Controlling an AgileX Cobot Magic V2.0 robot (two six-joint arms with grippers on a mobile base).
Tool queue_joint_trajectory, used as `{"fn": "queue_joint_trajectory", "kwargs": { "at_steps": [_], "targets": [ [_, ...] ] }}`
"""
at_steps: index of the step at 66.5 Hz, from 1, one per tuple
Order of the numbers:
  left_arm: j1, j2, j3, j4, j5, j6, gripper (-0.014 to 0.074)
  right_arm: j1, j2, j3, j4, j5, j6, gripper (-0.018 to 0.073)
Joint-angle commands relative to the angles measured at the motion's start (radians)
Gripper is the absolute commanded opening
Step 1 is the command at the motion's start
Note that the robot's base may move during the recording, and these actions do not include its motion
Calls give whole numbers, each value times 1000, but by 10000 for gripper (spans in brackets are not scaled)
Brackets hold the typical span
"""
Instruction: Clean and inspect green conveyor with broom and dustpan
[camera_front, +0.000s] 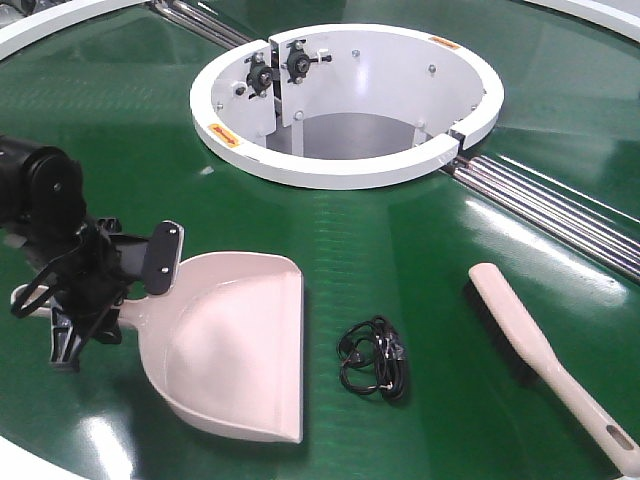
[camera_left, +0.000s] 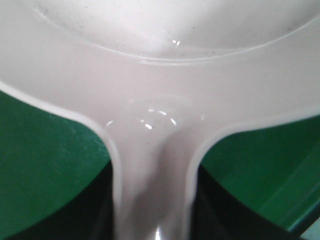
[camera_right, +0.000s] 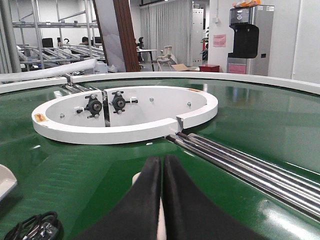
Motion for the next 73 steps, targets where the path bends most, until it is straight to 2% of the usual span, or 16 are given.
{"fn": "queue_joint_trajectory", "kwargs": {
  "at_steps": [1, 13, 26, 73],
  "targets": [
    [-9, -12, -80, -10, 24, -34, -7, -5, -11, 22, 0, -73, -7, -9],
    [-8, 38, -141, -2, 55, -41, -7, -5, -11, 22, 0, -73, -7, -9],
    [-9, 78, -140, 68, 93, -39, -7, -5, -11, 22, 0, -73, -7, -9],
    [-9, 88, -140, 70, 13, -39, -7, -5, -11, 22, 0, -73, -7, -9]
  ]
}}
